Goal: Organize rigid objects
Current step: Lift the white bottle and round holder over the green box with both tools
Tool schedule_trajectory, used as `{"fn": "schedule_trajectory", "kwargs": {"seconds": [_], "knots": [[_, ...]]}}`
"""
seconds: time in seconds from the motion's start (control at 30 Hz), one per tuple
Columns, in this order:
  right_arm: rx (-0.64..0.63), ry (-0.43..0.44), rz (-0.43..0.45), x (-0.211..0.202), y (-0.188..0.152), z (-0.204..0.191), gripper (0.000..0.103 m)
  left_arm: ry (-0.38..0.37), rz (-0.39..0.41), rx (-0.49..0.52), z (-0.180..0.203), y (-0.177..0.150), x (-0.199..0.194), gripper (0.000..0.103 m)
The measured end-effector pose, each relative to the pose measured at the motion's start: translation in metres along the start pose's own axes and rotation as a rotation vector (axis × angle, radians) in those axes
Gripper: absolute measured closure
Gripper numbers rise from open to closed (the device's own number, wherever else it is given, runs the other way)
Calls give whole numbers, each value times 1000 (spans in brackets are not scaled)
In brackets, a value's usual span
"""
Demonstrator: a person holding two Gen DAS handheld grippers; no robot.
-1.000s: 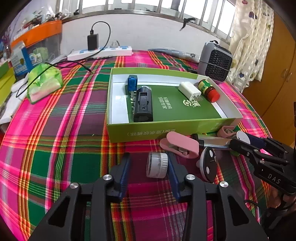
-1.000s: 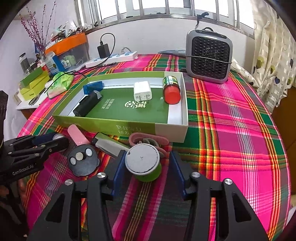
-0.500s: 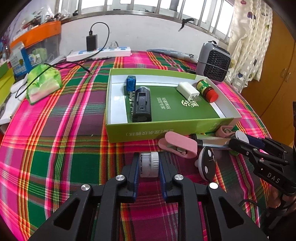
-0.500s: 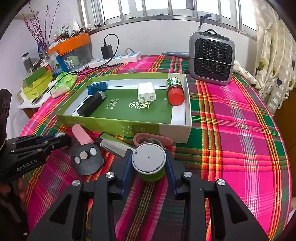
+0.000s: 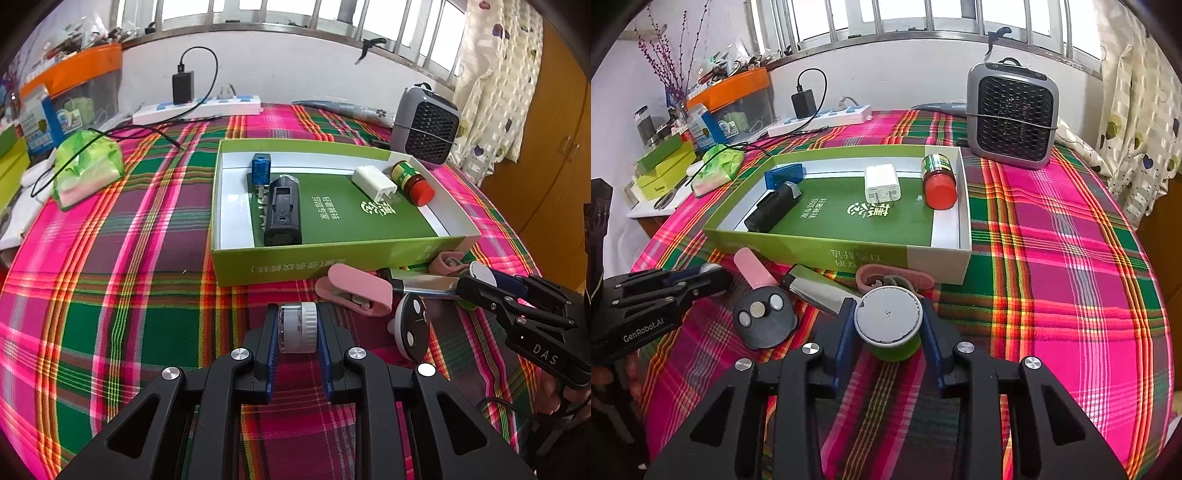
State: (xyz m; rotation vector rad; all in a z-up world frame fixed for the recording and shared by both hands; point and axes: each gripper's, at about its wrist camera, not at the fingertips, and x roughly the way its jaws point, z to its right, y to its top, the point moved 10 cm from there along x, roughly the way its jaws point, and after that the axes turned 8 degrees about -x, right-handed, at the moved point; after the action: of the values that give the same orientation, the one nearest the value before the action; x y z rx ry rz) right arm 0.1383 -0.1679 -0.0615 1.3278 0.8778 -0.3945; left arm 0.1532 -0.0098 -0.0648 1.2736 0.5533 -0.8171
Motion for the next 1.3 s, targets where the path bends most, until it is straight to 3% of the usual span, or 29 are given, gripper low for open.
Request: {"fn": "schedule_trajectory", "kwargs": {"seconds": [0.83,1.3], "knots": [[19,4,40,-15,7,5,68,-4,50,23,8,18,-20,85],[8,-9,77,-22,30,13,68,-22,75,55,24,42,-20,85]]}}
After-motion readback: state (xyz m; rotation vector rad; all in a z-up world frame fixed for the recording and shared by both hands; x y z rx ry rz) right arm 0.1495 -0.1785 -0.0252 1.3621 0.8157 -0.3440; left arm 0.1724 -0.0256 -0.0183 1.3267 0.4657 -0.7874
